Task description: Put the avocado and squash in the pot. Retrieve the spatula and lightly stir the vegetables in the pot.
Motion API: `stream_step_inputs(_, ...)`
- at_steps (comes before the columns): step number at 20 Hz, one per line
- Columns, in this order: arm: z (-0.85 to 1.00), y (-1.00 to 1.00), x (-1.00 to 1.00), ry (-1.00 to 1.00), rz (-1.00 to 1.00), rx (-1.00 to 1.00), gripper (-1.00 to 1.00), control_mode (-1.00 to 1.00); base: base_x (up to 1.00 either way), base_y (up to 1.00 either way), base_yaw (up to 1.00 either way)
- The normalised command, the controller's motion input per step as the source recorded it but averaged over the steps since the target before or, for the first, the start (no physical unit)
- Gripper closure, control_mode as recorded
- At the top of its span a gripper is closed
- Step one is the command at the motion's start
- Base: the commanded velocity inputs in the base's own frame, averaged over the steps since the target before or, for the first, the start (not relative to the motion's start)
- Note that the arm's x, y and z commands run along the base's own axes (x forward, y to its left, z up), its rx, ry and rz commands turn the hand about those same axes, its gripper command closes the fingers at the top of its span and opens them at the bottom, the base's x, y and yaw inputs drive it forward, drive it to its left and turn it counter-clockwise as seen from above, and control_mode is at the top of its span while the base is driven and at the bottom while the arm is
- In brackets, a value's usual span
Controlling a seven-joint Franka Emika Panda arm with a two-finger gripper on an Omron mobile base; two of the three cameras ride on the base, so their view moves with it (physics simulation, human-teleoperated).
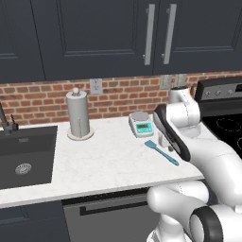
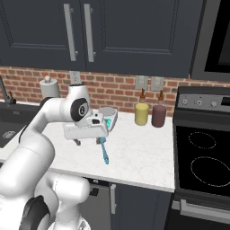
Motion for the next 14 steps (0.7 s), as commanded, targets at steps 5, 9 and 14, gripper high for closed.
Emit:
stream_step_inputs(5,-0.18,0.0,0.04,0.05,0.0,0.0,-1.0,-1.0,0.0,0.0,0.0)
stream_step_inputs(9,-0.33,0.0,0.12,0.0,0.0,0.07,-1.0,-1.0,0.0,0.0,0.0)
stream_step_inputs(14,-0.27,-0.04,0.15,0.0,0.0,0.12,-1.0,-1.0,0.0,0.0,0.0)
